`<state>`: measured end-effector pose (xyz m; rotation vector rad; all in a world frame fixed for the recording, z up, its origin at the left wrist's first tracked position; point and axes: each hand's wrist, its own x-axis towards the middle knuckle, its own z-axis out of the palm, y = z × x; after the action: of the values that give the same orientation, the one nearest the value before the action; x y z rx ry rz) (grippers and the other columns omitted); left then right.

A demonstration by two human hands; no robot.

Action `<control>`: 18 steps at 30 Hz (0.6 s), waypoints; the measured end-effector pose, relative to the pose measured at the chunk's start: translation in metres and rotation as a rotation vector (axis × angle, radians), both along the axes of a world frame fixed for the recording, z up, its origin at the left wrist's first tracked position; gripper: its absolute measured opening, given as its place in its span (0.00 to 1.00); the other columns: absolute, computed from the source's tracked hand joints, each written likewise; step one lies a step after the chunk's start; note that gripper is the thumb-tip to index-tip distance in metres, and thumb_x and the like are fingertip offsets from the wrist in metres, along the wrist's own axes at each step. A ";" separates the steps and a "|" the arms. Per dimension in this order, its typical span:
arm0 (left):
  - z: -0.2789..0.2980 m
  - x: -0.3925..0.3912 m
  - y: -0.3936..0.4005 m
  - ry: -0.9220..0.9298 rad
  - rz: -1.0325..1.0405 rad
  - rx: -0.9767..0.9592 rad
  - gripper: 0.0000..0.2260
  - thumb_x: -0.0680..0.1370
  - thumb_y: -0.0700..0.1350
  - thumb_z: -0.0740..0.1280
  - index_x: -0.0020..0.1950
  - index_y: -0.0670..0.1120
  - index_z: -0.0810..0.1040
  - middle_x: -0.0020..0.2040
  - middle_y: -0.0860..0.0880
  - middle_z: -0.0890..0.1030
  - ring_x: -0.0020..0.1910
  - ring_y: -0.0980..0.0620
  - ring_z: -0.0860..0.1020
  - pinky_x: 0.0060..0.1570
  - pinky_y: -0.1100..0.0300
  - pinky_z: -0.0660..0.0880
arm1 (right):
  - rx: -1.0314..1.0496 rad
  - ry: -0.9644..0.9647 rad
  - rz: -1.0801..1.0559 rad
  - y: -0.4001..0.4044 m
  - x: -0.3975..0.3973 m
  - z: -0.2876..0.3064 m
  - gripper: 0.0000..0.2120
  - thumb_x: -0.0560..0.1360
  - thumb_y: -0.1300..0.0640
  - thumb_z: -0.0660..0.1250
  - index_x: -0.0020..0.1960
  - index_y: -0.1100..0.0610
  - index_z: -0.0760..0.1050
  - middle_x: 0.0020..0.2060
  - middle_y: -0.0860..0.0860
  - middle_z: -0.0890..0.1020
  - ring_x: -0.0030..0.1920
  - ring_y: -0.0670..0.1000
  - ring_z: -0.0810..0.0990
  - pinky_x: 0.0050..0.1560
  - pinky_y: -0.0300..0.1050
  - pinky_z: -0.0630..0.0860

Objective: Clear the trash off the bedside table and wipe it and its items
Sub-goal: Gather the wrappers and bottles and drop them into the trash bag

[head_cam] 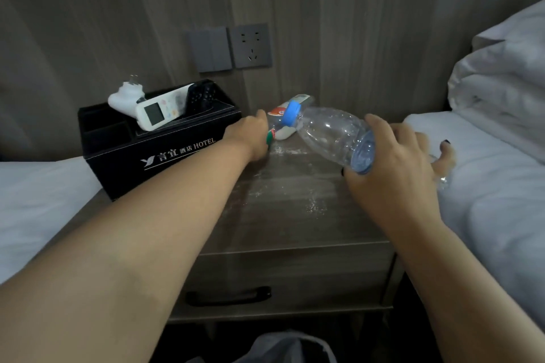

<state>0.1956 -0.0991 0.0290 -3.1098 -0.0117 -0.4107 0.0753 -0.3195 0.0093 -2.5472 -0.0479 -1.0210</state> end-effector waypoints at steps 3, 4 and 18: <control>-0.005 -0.002 -0.001 -0.099 0.025 -0.004 0.17 0.75 0.40 0.66 0.62 0.42 0.66 0.56 0.38 0.78 0.54 0.36 0.78 0.41 0.52 0.69 | -0.004 0.003 -0.007 -0.007 0.000 -0.001 0.32 0.67 0.54 0.73 0.70 0.50 0.67 0.57 0.53 0.75 0.61 0.58 0.71 0.69 0.68 0.49; -0.005 -0.006 -0.001 -0.140 0.024 -0.035 0.18 0.74 0.39 0.66 0.62 0.42 0.66 0.56 0.38 0.78 0.54 0.36 0.77 0.40 0.51 0.69 | -0.005 0.004 -0.012 -0.009 -0.001 -0.001 0.33 0.67 0.53 0.73 0.70 0.50 0.66 0.57 0.53 0.75 0.61 0.58 0.71 0.69 0.68 0.49; 0.044 -0.228 0.058 -0.585 -0.142 -0.711 0.14 0.72 0.42 0.72 0.53 0.55 0.76 0.52 0.59 0.80 0.51 0.64 0.78 0.45 0.77 0.71 | 0.068 -0.198 0.256 0.015 -0.067 0.001 0.35 0.64 0.60 0.76 0.68 0.55 0.66 0.62 0.56 0.71 0.65 0.60 0.67 0.67 0.70 0.56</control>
<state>-0.0322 -0.0412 0.0732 -3.4917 0.0776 -1.6242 0.0078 -0.3042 0.0106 -2.2974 -0.3763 -1.1451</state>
